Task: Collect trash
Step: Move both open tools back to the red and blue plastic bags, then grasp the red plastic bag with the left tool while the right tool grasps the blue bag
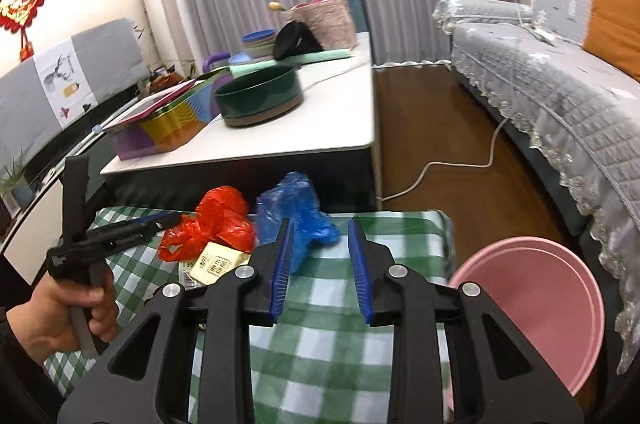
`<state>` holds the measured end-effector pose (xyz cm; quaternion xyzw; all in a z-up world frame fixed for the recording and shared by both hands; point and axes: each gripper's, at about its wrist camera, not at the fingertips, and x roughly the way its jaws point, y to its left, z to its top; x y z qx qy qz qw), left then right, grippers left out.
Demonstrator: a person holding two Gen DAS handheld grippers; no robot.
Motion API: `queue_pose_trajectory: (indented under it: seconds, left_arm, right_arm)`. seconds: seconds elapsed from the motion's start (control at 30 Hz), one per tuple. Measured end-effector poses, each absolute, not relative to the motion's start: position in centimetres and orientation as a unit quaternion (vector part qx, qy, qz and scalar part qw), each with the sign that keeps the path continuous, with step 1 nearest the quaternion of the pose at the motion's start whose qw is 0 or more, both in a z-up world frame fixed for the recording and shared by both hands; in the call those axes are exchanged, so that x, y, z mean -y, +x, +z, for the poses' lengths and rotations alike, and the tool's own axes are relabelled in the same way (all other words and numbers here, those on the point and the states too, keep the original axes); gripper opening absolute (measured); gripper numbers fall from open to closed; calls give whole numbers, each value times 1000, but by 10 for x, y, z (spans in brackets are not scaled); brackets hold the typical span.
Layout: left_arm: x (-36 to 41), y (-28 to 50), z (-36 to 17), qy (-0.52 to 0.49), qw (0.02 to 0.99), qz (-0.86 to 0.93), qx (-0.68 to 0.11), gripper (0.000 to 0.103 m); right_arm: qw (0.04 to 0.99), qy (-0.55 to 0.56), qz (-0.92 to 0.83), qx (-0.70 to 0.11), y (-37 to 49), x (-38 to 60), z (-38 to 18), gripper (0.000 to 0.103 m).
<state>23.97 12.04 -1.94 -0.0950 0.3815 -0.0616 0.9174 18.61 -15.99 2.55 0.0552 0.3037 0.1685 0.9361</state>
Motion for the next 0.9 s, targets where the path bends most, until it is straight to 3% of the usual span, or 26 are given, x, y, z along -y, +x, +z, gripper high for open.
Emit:
queue_pose_trajectory:
  seconds: [0.13,0.57,0.7,0.9]
  left_arm:
    - [-121,242,-21,-103,916,-64,-383,53]
    - [-119,248,-27,-97,910,-68,-398,51]
    - [-116,249,-29,-91,910,-66,-400,41]
    - [-110,249,-27,-74,910,-82,-399,15]
  right_arm:
    - [930,48,179,-316,204,138,13,33]
    - [910,26,178,-374,249,102,-33,33]
    - [906,22,174,-385,256,99,-39,30]
    - [906,14,174,-386,260,96,-37,4]
